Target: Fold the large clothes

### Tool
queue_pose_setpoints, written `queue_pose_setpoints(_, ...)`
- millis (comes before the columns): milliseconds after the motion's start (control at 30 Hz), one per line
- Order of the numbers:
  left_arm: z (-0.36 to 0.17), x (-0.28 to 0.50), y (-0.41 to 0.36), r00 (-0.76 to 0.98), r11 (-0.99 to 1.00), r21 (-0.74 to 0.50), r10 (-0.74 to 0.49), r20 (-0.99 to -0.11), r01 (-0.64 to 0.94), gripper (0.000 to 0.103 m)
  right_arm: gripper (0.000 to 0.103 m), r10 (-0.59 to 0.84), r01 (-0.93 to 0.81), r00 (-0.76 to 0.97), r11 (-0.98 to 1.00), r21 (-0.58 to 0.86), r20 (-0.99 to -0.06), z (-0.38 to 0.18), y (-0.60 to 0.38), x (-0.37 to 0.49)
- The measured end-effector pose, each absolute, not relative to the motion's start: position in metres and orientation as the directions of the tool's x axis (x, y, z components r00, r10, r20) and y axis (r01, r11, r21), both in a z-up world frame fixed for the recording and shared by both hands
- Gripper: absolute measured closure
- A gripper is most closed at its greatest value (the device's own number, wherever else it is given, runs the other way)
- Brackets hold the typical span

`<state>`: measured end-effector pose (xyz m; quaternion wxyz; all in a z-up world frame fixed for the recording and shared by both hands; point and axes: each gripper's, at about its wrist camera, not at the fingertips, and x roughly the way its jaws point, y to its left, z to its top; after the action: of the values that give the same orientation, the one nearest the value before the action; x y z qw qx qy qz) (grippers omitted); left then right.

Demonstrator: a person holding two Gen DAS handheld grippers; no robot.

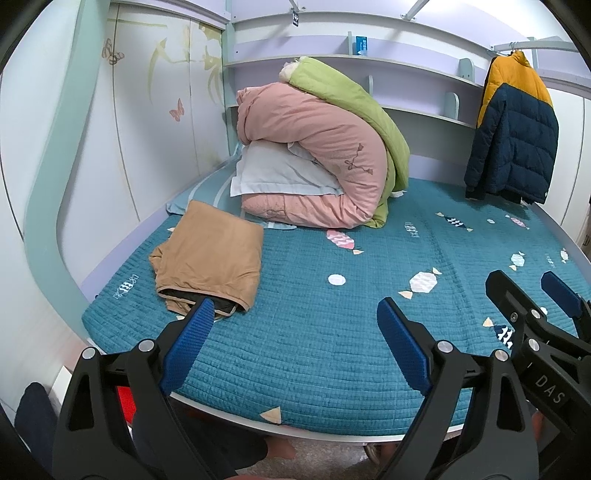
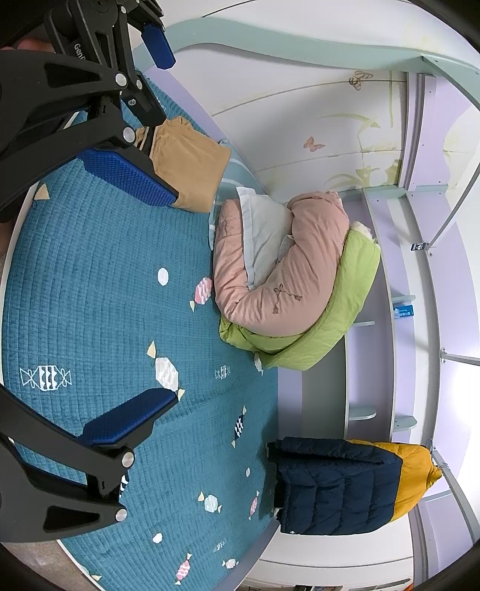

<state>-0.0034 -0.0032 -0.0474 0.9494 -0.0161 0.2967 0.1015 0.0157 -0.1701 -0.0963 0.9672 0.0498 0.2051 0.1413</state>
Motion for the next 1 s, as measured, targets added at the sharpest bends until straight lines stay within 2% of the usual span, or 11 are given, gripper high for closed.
queue_pose_setpoints(1000, -0.0494, -0.0046, -0.0035, 0.8, 0.975, 0.037, 0.2, -0.566, -0.218, 0.012, 0.008, 0.275, -0.241, 0.881, 0.961, 0.137, -0.385, -0.0962, -0.1643, 0.0137)
